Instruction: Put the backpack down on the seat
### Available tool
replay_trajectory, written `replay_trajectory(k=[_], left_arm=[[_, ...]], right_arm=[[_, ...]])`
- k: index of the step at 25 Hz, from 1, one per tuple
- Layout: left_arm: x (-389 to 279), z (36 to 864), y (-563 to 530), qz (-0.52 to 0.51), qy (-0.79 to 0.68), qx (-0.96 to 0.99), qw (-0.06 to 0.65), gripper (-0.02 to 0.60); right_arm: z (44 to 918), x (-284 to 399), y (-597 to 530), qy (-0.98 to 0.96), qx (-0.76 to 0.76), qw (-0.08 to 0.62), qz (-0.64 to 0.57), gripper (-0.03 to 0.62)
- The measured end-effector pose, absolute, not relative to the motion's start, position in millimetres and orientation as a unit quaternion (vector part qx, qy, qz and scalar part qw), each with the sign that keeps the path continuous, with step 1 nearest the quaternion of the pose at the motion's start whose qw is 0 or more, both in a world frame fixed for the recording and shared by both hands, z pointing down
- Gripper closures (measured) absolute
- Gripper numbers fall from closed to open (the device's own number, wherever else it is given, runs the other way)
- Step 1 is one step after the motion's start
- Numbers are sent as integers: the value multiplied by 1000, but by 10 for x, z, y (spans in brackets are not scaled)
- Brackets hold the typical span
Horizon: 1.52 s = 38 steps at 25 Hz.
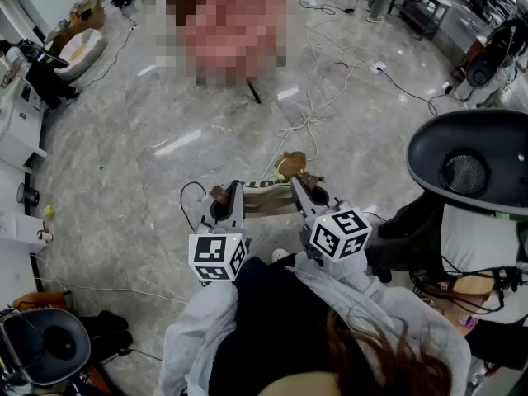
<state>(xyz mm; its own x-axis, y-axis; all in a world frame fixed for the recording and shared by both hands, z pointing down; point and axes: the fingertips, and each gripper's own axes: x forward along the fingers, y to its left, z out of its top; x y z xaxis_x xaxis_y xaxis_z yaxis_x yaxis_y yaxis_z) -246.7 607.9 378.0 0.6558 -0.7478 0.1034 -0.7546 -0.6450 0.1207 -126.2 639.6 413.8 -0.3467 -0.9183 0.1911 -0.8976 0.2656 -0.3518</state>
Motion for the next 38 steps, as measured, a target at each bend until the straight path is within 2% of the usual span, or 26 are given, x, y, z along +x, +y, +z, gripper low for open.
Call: replay_trajectory(k=[8,13,23,28,38], left_arm=[[-2216,3874,6119,24,-412,905,98,569],[-2138,3877,6149,25,-405,909,94,569],[-2109,3965,6007,42,-417,903,95,569],[-2025,3973,5762,44,-421,903,72,569],[-1782,3955,4694,36,-405,910,82,569]], right_arm=[[4254,-977,6419,781,-585,7,-217,585],[4286,-906,6466,777,-580,34,-242,585],[4339,-877,6320,778,-574,39,-252,585],[4329,-804,6079,779,-577,43,-243,585],[4286,-561,5082,766,-594,42,-243,585]])
